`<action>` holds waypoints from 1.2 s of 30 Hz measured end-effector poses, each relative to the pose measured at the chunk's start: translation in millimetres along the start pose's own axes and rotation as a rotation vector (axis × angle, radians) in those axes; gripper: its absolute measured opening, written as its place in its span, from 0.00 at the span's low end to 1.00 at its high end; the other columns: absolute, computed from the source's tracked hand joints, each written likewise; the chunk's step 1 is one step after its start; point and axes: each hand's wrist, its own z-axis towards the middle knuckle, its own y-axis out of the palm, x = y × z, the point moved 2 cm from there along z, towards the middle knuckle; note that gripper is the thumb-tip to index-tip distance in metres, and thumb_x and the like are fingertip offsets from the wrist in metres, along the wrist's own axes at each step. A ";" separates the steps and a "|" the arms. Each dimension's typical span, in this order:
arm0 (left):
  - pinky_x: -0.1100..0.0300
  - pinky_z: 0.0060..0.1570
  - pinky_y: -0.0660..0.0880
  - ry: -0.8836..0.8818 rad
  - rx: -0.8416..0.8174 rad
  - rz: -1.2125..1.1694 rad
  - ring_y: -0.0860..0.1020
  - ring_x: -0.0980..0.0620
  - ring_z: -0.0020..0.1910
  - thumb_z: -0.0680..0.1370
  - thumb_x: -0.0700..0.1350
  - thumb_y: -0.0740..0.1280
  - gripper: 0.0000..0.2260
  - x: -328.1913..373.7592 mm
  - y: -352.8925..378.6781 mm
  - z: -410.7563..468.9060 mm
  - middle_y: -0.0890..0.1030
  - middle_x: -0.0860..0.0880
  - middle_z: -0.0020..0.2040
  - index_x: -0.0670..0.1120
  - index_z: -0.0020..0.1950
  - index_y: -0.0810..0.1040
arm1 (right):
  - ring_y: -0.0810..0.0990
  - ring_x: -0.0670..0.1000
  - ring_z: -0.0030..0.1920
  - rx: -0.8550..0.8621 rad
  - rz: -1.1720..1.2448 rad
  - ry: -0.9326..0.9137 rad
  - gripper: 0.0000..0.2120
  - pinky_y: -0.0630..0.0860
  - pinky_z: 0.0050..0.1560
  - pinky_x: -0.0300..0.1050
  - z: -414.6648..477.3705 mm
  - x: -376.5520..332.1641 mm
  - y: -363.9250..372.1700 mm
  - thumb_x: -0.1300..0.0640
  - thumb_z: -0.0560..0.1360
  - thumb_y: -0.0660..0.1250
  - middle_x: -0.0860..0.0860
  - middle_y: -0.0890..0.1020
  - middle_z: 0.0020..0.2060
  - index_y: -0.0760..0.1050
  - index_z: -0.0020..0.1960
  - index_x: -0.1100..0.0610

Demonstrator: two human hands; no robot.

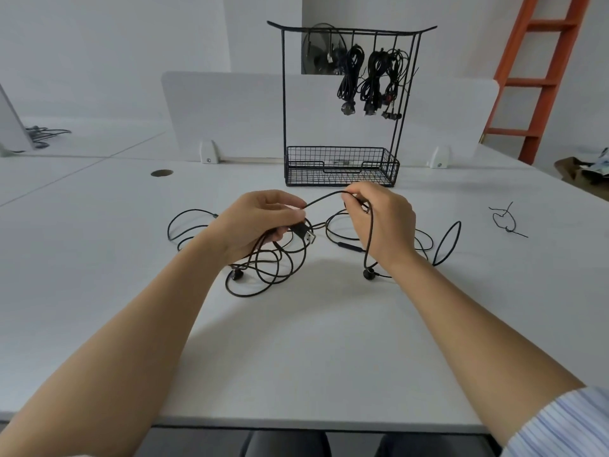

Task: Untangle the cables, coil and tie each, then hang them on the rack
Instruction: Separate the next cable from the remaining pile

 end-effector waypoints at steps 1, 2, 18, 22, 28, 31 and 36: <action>0.70 0.27 0.68 0.000 -0.013 0.046 0.71 0.57 0.29 0.73 0.32 0.67 0.08 -0.2 0.7 0.0 0.79 0.51 0.33 0.45 0.44 0.78 | 0.73 0.52 0.32 -0.004 0.001 0.005 0.05 0.65 0.33 0.41 -0.1 0.2 0.3 0.59 0.72 0.64 0.51 0.80 0.32 0.78 0.40 0.58; 0.70 0.27 0.67 0.005 -0.018 0.090 0.72 0.56 0.30 0.73 0.31 0.67 0.10 -0.2 1.6 0.1 0.78 0.51 0.34 0.46 0.44 0.78 | 0.73 0.53 0.32 -0.002 -0.001 -0.001 0.06 0.65 0.33 0.40 -0.3 -0.3 0.8 0.59 0.72 0.64 0.51 0.80 0.32 0.78 0.40 0.58; 0.55 0.42 0.74 0.197 0.026 0.721 0.79 0.48 0.41 0.76 0.30 0.54 0.19 -7.0 5.3 4.2 0.78 0.51 0.36 0.54 0.46 0.72 | 0.76 0.56 0.30 0.012 0.012 -0.125 0.06 0.71 0.30 0.44 -5.5 -18.3 4.3 0.58 0.70 0.64 0.52 0.80 0.30 0.79 0.38 0.59; 0.66 0.22 0.64 0.171 0.081 0.538 0.77 0.57 0.25 0.78 0.30 0.51 0.20 -5.6 5.3 5.1 0.78 0.52 0.33 0.52 0.43 0.73 | 0.77 0.53 0.34 -0.223 0.118 0.110 0.06 0.71 0.37 0.43 -6.2 -20.6 7.4 0.57 0.73 0.65 0.48 0.78 0.31 0.80 0.42 0.58; 0.67 0.23 0.61 0.160 0.017 0.179 0.70 0.48 0.29 0.79 0.32 0.54 0.15 -4.5 4.6 0.1 0.81 0.54 0.32 0.48 0.45 0.76 | 0.62 0.43 0.20 -0.651 0.547 0.458 0.10 0.58 0.23 0.32 -9.7 -20.8 13.0 0.59 0.74 0.66 0.48 0.66 0.22 0.77 0.36 0.62; 0.67 0.23 0.62 0.145 0.004 0.070 0.74 0.55 0.25 0.80 0.32 0.54 0.13 -3.1 7.1 -1.1 0.80 0.53 0.31 0.45 0.46 0.75 | 0.62 0.46 0.21 -0.706 0.642 0.484 0.09 0.58 0.23 0.35 -9.4 -21.5 9.8 0.62 0.74 0.65 0.48 0.67 0.22 0.77 0.35 0.58; 0.66 0.28 0.71 0.119 -0.030 -0.030 0.72 0.51 0.32 0.77 0.31 0.60 0.10 -4.5 3.2 0.9 0.78 0.48 0.35 0.44 0.46 0.76 | 0.64 0.44 0.20 -0.697 0.672 0.543 0.11 0.59 0.21 0.34 -10.9 -22.3 11.4 0.61 0.74 0.66 0.51 0.70 0.25 0.72 0.33 0.58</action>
